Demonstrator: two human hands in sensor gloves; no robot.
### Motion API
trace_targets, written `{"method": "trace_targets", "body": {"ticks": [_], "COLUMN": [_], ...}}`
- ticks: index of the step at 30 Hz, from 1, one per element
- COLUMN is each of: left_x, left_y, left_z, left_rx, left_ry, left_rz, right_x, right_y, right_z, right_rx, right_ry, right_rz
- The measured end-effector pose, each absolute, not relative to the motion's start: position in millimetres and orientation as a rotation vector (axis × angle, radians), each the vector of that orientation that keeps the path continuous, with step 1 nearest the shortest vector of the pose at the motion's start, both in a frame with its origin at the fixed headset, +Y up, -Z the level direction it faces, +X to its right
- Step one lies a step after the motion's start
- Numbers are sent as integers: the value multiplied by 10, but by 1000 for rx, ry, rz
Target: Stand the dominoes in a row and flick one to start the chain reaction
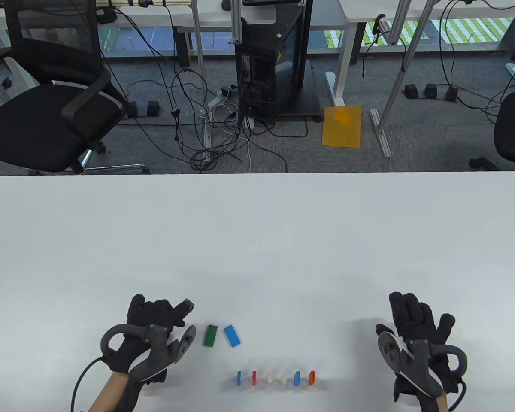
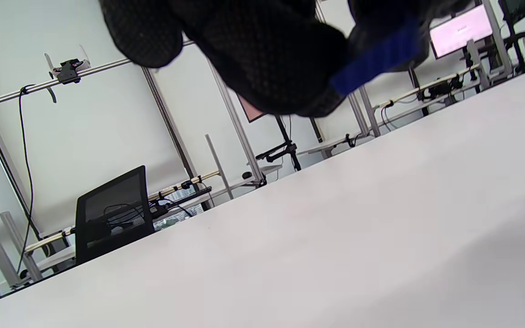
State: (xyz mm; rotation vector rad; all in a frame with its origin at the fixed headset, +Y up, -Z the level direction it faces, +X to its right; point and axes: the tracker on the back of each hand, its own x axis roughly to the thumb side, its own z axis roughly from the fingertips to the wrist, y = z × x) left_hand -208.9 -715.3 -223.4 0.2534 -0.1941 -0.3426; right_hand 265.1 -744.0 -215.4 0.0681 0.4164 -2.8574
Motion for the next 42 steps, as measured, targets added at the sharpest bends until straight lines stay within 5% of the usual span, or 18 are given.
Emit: {"method": "trace_targets", "body": {"ticks": [14,42], "left_x": [-2132,-1402], "left_y": [-7166,-7504], "left_z": [-1732,-1593], "left_rx": [155,241], "left_ry": [-382,-608], "left_rz": [-71,-328], "right_x": [2637,2581], "right_y": [-7448,-7454], "right_z": [-2138,-2140], "right_rx": [71,4], "right_ry": [396,377], "right_rz": [-2826,-2793]}}
